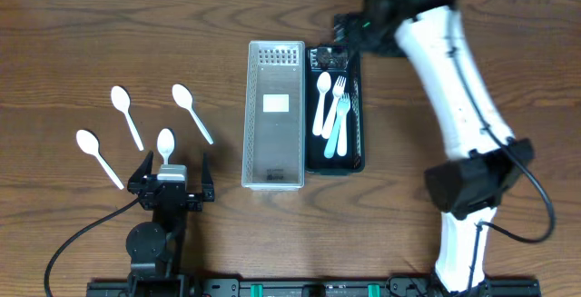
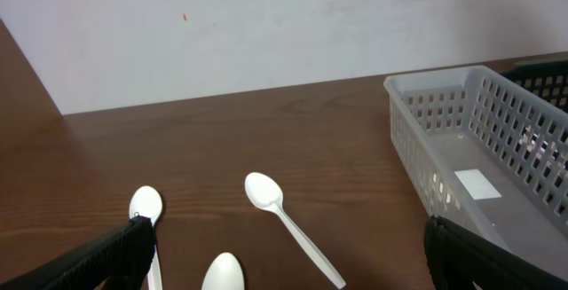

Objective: Pack container
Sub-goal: 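Open the right gripper and retract the right arm to the right side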

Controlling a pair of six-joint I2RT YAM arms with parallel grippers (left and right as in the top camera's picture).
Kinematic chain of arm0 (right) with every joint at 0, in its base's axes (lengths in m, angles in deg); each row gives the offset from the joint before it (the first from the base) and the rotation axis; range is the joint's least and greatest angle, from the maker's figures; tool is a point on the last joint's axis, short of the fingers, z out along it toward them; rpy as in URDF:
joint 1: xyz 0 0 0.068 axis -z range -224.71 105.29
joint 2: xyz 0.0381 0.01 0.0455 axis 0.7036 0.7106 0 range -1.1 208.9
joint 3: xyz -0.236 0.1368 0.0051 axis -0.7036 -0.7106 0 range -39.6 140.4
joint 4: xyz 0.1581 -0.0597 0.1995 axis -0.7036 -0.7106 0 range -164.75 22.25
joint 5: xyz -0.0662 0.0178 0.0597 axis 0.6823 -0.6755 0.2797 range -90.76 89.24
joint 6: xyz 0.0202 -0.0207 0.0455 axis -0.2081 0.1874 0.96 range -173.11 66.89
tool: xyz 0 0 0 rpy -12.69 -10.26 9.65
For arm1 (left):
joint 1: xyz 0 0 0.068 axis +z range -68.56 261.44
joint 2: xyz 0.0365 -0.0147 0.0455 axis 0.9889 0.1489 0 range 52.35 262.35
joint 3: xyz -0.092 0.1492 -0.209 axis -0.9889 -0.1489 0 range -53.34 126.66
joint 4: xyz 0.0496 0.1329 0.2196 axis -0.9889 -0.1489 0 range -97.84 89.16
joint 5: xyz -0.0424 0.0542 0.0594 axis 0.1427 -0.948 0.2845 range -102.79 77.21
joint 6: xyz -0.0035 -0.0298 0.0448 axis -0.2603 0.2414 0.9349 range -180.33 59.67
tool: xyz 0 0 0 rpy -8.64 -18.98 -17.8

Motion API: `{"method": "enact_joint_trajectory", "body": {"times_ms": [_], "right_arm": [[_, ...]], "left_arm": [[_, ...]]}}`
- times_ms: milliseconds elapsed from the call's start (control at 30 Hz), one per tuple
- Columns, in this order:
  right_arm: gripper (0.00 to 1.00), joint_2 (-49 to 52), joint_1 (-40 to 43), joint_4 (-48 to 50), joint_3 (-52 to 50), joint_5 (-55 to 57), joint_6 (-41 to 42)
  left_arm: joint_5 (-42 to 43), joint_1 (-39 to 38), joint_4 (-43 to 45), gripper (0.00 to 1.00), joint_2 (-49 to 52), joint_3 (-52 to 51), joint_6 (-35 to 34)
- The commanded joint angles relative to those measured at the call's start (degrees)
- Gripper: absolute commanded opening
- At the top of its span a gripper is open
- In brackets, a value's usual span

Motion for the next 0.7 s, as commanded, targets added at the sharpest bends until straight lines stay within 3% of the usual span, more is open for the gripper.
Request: {"method": "enact_joint_trajectory", "body": {"times_ms": [0, 333, 467, 667], "right_arm": [[0.99, -5.95, 6.14, -2.45, 4.81, 2.4, -6.29], [0.99, -11.82, 24.63, -12.74, 3.63, 1.95, -24.22], [0.99, -11.82, 26.77, -12.76, 0.7, -1.49, -25.27], [0.99, -11.82, 28.61, -10.47, -10.97, 2.19, -26.38]], "left_arm": [[1.2, -0.17, -2.16, 0.98, 0.02, -0.76, 0.76], [1.2, -0.17, -2.19, 0.98, 0.02, -0.76, 0.76], [1.2, -0.17, -2.16, 0.98, 0.02, -0.76, 0.76], [1.2, -0.17, -2.19, 0.98, 0.02, -0.76, 0.76]]}}
